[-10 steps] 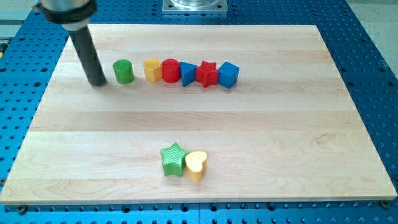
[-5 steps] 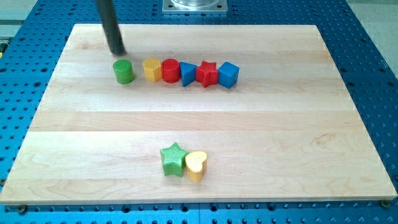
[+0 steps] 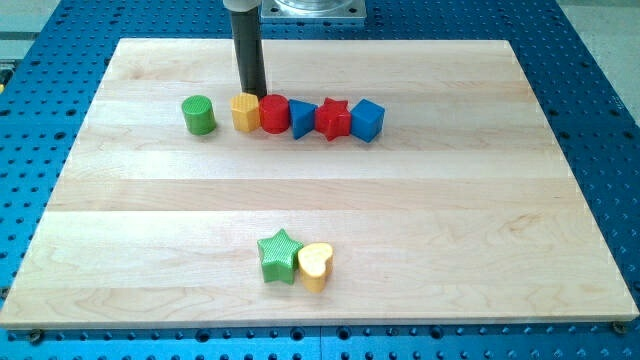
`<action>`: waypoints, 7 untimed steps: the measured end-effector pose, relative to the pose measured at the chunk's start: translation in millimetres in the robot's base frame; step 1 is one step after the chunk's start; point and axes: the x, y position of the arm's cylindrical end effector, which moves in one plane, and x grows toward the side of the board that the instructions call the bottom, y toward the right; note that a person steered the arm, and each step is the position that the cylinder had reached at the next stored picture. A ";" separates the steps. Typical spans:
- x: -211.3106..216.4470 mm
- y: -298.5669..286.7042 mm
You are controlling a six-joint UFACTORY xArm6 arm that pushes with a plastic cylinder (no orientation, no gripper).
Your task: Slightly push the green circle to the right
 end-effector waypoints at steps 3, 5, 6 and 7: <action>12.2 0.0; 5.8 21.8; 1.7 42.8; 3.5 46.0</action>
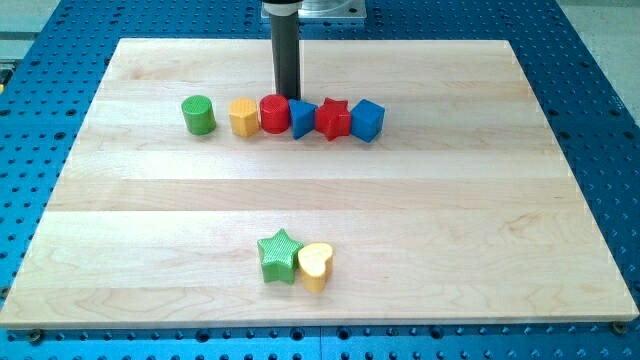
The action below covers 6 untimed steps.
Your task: Slightly push the green circle to the right
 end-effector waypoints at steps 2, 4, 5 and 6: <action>8.1 0.0; 16.2 0.0; 16.2 0.0; 17.8 0.0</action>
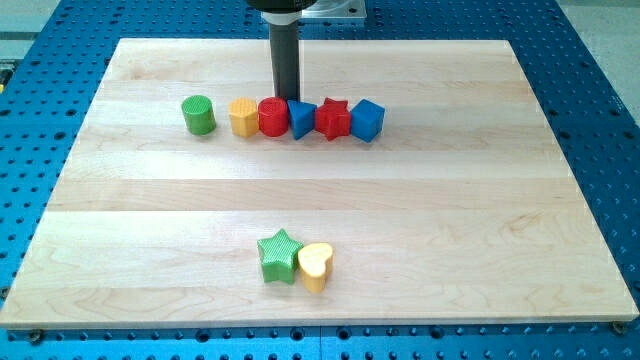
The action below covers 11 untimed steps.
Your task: Slightly push the green circle to the right
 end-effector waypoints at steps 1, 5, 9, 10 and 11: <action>-2.2 0.0; -27.7 -137.8; 24.0 -154.3; 24.0 -138.2; 24.1 -135.2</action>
